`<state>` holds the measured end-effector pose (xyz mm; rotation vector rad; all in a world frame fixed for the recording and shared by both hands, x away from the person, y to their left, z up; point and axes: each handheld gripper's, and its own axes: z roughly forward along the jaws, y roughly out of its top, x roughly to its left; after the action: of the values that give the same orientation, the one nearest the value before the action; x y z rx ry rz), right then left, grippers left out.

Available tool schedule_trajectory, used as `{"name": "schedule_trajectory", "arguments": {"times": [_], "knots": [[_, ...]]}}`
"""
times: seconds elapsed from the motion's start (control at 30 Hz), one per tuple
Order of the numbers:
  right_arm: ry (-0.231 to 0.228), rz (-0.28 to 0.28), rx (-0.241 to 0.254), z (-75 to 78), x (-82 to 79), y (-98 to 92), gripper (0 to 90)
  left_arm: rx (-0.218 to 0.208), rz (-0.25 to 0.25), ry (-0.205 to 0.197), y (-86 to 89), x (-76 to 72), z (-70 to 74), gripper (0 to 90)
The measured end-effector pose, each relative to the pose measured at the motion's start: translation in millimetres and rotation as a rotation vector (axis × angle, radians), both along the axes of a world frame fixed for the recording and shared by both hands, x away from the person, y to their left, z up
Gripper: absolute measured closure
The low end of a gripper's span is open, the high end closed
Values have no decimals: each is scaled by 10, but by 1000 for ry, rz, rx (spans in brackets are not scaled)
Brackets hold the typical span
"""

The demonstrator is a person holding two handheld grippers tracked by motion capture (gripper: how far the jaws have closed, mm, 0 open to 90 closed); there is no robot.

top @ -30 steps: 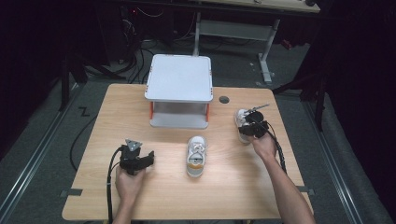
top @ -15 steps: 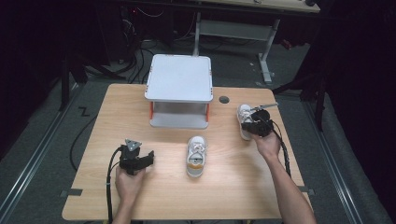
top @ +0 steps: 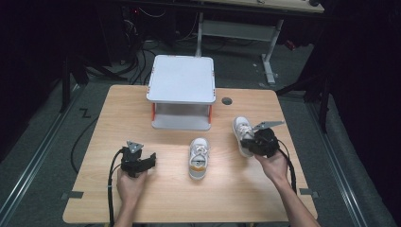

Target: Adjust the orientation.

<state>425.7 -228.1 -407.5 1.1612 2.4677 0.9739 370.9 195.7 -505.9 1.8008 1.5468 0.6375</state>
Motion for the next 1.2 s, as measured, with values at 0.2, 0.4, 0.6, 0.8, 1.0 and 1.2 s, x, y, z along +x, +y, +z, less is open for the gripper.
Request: {"name": "schedule_trajectory", "arguments": {"times": [0.2, 0.4, 0.6, 0.8, 1.0, 1.2], "knots": [[23, 61, 0, -85, -274, 149, 848, -2, 0, 0, 1, 0, 0, 305], [47, 104, -12, -214, -424, 375, 847, 0, 0, 0, 0, 0, 0, 305], [75, 105, -15, -350, -429, 596, 841, -1, 1, 0, 0, 0, 0, 304], [61, 98, -50, -374, -448, 733, 819, -1, 1, 0, 0, 0, 0, 302], [74, 122, -19, -384, -443, 750, 770, 4, 0, 1, -1, 0, 1, 302], [103, 158, 29, -411, -424, 794, 714, 7, 1, 1, -5, 0, 0, 302]]}}
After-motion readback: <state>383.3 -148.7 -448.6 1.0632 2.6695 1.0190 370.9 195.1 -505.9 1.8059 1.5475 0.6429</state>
